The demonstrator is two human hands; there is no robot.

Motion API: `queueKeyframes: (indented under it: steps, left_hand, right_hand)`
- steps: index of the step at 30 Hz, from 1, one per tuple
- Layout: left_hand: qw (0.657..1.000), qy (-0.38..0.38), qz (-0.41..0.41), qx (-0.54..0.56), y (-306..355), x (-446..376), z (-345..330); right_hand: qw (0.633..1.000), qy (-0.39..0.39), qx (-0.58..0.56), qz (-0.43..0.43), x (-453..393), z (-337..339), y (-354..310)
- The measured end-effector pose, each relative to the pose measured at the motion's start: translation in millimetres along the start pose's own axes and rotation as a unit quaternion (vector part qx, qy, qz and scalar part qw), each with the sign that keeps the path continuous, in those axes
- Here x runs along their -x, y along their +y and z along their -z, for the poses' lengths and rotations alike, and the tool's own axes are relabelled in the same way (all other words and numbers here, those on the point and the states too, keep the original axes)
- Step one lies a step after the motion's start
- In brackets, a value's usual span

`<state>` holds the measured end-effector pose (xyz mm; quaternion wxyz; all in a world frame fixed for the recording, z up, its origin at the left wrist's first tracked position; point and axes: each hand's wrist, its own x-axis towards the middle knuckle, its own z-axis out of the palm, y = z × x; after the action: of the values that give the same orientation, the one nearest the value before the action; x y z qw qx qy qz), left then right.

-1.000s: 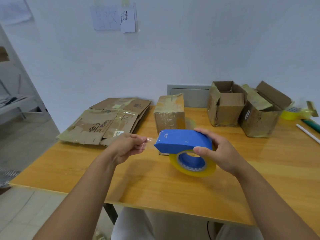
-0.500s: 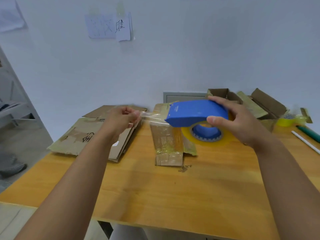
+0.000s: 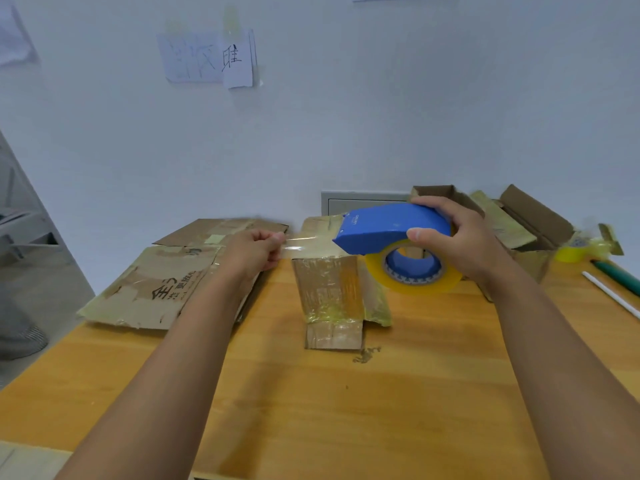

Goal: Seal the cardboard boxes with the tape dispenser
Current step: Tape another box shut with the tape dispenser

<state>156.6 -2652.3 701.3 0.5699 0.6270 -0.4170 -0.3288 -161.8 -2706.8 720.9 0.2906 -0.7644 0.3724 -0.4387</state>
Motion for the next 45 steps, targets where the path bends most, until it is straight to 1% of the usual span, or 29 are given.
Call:
queueKeyframes:
  steps: [7, 14, 18, 21, 24, 25, 26, 29, 30, 34, 36, 38, 40, 41, 43, 44, 45]
  left_hand:
    - [0.996, -0.03, 0.074, 0.032, -13.3, -5.6, -6.0]
    - [0.995, -0.04, 0.086, 0.034, -25.9, -10.3, -11.3]
    - [0.994, -0.058, 0.091, 0.014, -34.0, -9.6, -16.4]
    - [0.991, -0.065, 0.118, 0.016, -36.7, -8.2, -18.1]
    - [0.985, -0.055, 0.154, -0.057, -38.0, -4.2, -14.0]
    - [0.984, -0.05, 0.152, -0.079, -39.4, -2.3, -13.5]
    - [0.987, -0.035, 0.129, -0.093, -40.5, -0.6, -14.6]
    - [0.993, 0.035, -0.007, -0.108, -39.4, 3.5, -25.7]
    - [0.992, 0.042, -0.032, -0.114, -36.9, 6.8, -30.5]
    - [0.99, 0.048, -0.053, -0.118, -33.8, 19.9, -43.5]
    - [0.986, 0.043, -0.053, -0.15, -32.4, 28.9, -47.2]
    - [0.974, 0.018, -0.058, -0.217, -30.6, 36.0, -50.3]
    - [0.956, -0.012, -0.082, -0.281, -30.8, 39.7, -55.3]
    - [0.94, -0.025, -0.097, -0.327, -32.2, 40.0, -58.8]
    - [0.89, -0.035, -0.119, -0.439, -39.1, 38.0, -66.3]
    - [0.87, -0.033, -0.126, -0.476, -44.4, 36.7, -69.3]
    - [0.861, -0.022, -0.135, -0.489, -50.1, 34.9, -71.4]
  right_hand:
    - [0.999, -0.026, 0.019, -0.026, -5.3, -0.7, 14.0]
    - [0.999, -0.028, 0.01, -0.03, -2.5, 0.9, 28.5]
    - [0.999, -0.034, 0.006, -0.041, 0.5, 3.9, 35.6]
    - [0.998, -0.035, 0.003, -0.043, 4.2, 4.8, 40.1]
    - [0.999, -0.034, -0.012, -0.04, 7.5, 6.3, 41.4]
    - [0.999, -0.034, -0.014, -0.038, 8.3, 5.8, 41.5]
    - [0.999, -0.033, -0.014, -0.037, 8.9, 4.9, 41.9]
    - [0.999, -0.028, -0.009, -0.037, 9.7, 1.6, 43.9]
    - [0.999, -0.028, -0.007, -0.038, 9.9, 0.8, 44.1]
    - [0.999, -0.022, -0.012, -0.042, 12.6, 3.0, 48.5]
    - [0.999, -0.016, -0.017, -0.046, 14.6, 1.1, 51.2]
    - [0.998, -0.005, -0.021, -0.053, 16.0, -1.9, 53.5]
    - [0.998, 0.005, -0.025, -0.059, 17.4, -4.0, 55.0]
    - [0.998, 0.008, -0.03, -0.063, 18.3, -5.1, 55.3]
    - [0.997, 0.016, -0.041, -0.069, 20.3, -8.3, 55.0]
    - [0.996, 0.021, -0.045, -0.072, 21.5, -10.8, 54.2]
    - [0.996, 0.026, -0.049, -0.075, 22.9, -13.9, 53.1]
